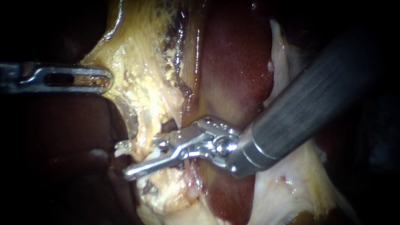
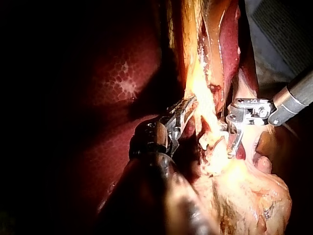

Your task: Clipping third clip left tube

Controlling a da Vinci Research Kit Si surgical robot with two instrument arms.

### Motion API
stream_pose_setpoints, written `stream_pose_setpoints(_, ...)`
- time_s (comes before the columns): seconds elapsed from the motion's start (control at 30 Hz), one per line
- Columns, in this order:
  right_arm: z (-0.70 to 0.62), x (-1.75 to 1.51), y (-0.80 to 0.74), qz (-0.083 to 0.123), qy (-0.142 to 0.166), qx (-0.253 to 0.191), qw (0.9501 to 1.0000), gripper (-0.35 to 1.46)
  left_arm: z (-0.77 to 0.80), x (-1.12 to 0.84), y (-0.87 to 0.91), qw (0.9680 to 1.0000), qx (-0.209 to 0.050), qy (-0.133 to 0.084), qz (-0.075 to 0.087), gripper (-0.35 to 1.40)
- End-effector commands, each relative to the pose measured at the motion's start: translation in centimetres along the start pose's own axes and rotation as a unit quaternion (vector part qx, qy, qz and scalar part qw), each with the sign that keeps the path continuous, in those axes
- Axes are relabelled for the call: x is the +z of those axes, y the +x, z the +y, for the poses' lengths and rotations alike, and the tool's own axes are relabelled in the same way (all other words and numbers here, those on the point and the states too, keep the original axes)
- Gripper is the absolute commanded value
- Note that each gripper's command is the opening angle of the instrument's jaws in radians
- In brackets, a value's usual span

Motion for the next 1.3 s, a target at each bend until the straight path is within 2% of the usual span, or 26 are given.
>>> stream_pose_setpoints(0.03,0.01,-0.01,0.02,0.002,-0.005,0.002,1.0,0.56,0.0,0.0,0.0,1.0,0.0,0.0,0.0,-0.35)
stream_pose_setpoints(0.43,0.07,-0.18,0.13,0.01,-0.03,0.044,0.9985,0.47,0.0,0.0,0.0,1.0,0.0,0.0,0.0,-0.35)
stream_pose_setpoints(0.67,0.1,-0.37,0.3,0.025,-0.052,0.055,0.9968,0.4,0.0,-0.01,0.0,1.0,0.0,0.0,0.0,-0.35)
stream_pose_setpoints(0.83,0.13,-0.43,0.35,0.029,-0.059,0.062,0.9959,0.34,0.0,-0.01,0.0,1.0,0.0,0.0,0.0,-0.35)
stream_pose_setpoints(0.9,0.14,-0.44,0.35,0.029,-0.06,0.065,0.9957,0.23,0.0,-0.01,0.0,1.0,0.0,0.0,0.0,-0.35)
stream_pose_setpoints(0.93,0.15,-0.46,0.35,0.031,-0.062,0.065,0.9955,0.07,0.0,-0.01,0.0,1.0,0.0,0.0,0.0,-0.35)
stream_pose_setpoints(0.97,0.15,-0.48,0.34,0.033,-0.066,0.068,0.995,-0.21,0.0,-0.01,0.0,1.0,0.0,0.0,0.0,-0.35)
stream_pose_setpoints(1.0,0.15,-0.51,0.34,0.032,-0.067,0.074,0.9945,-0.35,0.0,-0.01,0.0,1.0,0.0,0.0,0.0,-0.35)
stream_pose_setpoints(1.1,0.19,-0.58,0.33,0.016,-0.058,0.083,0.9948,-0.35,0.0,-0.01,0.0,1.0,0.0,0.0,0.0,-0.35)
stream_pose_setpoints(1.13,0.2,-0.61,0.33,0.011,-0.067,0.094,0.9933,-0.35,0.0,-0.01,0.0,1.0,0.0,0.0,0.0,-0.35)
stream_pose_setpoints(1.3,0.24,-0.68,0.31,0.012,-0.079,0.102,0.9916,-0.35,0.0,-0.01,0.0,1.0,0.0,0.0,0.0,-0.35)
